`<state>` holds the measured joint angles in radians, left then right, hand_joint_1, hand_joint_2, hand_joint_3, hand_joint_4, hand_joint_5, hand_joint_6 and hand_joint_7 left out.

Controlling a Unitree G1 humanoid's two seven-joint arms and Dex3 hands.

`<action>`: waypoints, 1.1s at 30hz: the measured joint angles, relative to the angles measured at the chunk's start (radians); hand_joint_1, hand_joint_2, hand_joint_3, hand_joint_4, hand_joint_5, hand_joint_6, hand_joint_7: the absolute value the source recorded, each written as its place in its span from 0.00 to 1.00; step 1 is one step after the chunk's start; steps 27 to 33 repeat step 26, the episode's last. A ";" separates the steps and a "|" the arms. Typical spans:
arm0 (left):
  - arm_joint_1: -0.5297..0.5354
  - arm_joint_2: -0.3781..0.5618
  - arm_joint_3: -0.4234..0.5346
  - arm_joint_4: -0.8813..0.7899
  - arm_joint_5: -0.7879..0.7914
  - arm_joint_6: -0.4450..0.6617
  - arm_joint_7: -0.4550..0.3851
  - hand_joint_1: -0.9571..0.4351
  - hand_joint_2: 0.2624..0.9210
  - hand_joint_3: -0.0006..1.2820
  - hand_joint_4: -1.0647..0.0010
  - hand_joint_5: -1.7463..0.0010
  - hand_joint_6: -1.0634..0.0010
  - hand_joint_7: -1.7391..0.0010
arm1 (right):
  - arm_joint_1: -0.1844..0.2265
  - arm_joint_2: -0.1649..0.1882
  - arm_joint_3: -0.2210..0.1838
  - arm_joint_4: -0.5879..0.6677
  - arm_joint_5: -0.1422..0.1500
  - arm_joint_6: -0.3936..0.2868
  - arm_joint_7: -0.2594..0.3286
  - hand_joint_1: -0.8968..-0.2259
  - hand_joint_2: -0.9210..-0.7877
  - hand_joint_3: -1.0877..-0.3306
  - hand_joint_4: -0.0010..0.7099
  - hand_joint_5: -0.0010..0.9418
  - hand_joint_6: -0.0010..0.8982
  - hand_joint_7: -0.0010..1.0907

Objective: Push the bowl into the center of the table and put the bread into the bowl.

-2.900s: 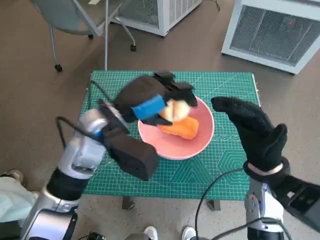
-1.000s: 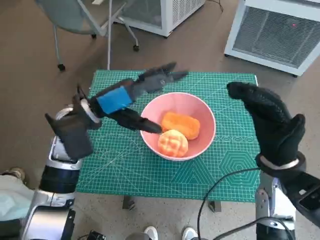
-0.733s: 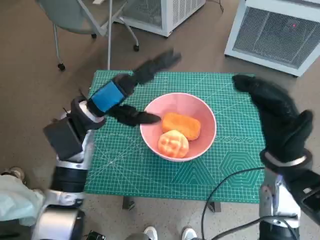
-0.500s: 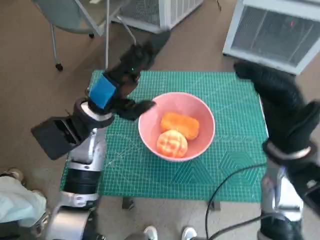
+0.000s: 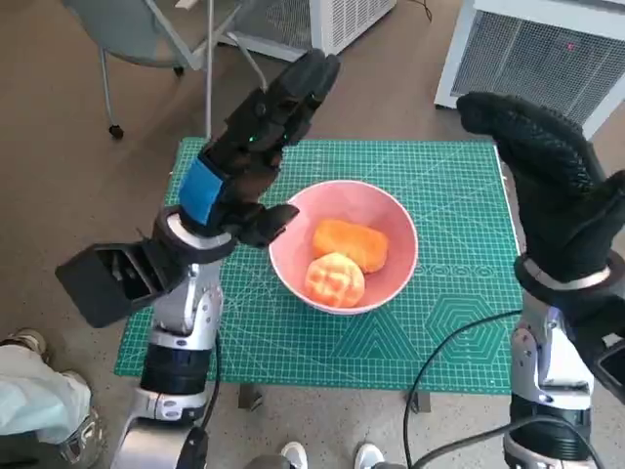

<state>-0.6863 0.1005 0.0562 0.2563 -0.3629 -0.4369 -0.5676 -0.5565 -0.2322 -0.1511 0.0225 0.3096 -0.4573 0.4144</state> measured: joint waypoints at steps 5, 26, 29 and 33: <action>0.000 -0.004 0.000 -0.002 0.001 0.000 0.001 0.15 1.00 0.30 0.90 0.99 0.77 0.95 | -0.003 -0.003 0.000 0.000 0.000 0.011 -0.001 0.35 0.00 0.54 0.06 0.01 0.00 0.38; 0.000 -0.031 0.003 0.014 0.018 0.000 0.052 0.15 1.00 0.31 0.90 0.99 0.81 0.94 | -0.008 -0.011 0.000 -0.007 -0.033 0.050 -0.029 0.35 0.00 0.53 0.06 0.00 0.00 0.38; 0.000 -0.031 0.003 0.014 0.018 0.000 0.052 0.15 1.00 0.31 0.90 0.99 0.81 0.94 | -0.008 -0.011 0.000 -0.007 -0.033 0.050 -0.029 0.35 0.00 0.53 0.06 0.00 0.00 0.38; 0.000 -0.031 0.003 0.014 0.018 0.000 0.052 0.15 1.00 0.31 0.90 0.99 0.81 0.94 | -0.008 -0.011 0.000 -0.007 -0.033 0.050 -0.029 0.35 0.00 0.53 0.06 0.00 0.00 0.38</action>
